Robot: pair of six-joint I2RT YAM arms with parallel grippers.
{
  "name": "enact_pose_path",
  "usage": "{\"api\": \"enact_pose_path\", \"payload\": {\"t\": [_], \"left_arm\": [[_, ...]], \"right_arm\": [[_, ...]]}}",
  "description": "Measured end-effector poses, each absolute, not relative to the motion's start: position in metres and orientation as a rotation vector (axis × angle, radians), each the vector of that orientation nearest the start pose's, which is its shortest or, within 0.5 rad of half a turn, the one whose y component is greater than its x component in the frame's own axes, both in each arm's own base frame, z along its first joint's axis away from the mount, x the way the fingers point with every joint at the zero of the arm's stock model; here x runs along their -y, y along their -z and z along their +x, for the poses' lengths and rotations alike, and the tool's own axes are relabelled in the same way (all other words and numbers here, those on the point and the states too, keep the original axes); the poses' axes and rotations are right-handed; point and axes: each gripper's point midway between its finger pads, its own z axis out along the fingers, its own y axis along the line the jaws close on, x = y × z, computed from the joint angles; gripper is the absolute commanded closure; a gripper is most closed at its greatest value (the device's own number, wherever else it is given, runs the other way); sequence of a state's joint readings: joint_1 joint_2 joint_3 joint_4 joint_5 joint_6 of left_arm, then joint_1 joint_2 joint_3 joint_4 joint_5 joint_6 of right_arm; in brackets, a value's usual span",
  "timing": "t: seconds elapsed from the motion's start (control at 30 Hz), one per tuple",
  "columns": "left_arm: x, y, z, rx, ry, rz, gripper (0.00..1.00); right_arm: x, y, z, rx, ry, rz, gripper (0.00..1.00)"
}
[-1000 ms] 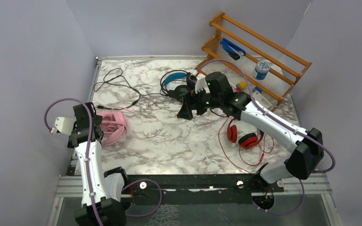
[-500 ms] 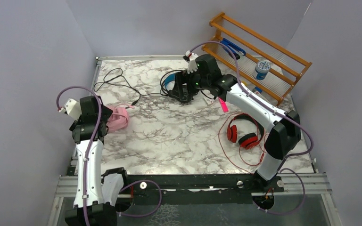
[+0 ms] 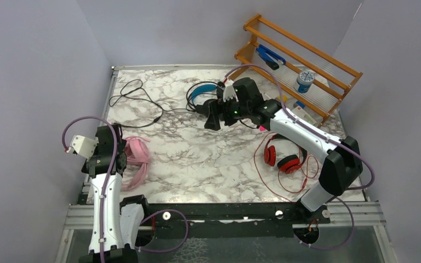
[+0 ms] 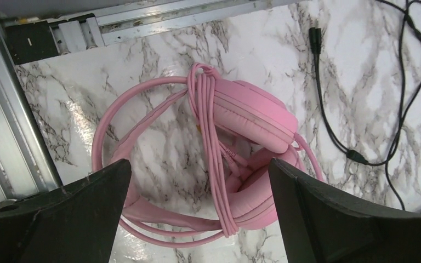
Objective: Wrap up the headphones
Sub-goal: Place the headphones at the corner of the board.
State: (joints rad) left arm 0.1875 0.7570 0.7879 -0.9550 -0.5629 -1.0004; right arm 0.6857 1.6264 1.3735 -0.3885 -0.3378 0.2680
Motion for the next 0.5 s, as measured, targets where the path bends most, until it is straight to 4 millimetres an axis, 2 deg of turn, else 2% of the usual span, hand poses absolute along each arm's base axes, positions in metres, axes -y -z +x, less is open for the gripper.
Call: {"api": "enact_pose_path", "payload": {"t": [0.1, 0.2, 0.37, 0.4, 0.5], "left_arm": [[-0.100, -0.165, 0.185, -1.792, -0.296, -1.449, 0.02], [-0.096, -0.182, 0.201, -1.831, -0.245, -1.339, 0.02], [-0.063, -0.227, 0.263, -1.946, 0.020, -0.983, 0.02], [-0.052, -0.238, 0.279, -1.961, 0.099, -0.896, 0.02], [-0.024, -0.262, 0.308, -1.964, 0.270, -0.703, 0.01]], "right_arm": [[-0.336, -0.212, 0.302, -2.188, -0.884, -0.684, 0.07], [-0.333, -0.226, 0.302, -2.144, -0.874, -0.685, 0.07], [-0.328, -0.233, 0.314, -2.104, -0.809, -0.664, 0.06], [-0.327, -0.232, 0.319, -2.103, -0.785, -0.657, 0.06], [-0.327, -0.232, 0.347, -2.094, -0.716, -0.629, 0.06]]}}
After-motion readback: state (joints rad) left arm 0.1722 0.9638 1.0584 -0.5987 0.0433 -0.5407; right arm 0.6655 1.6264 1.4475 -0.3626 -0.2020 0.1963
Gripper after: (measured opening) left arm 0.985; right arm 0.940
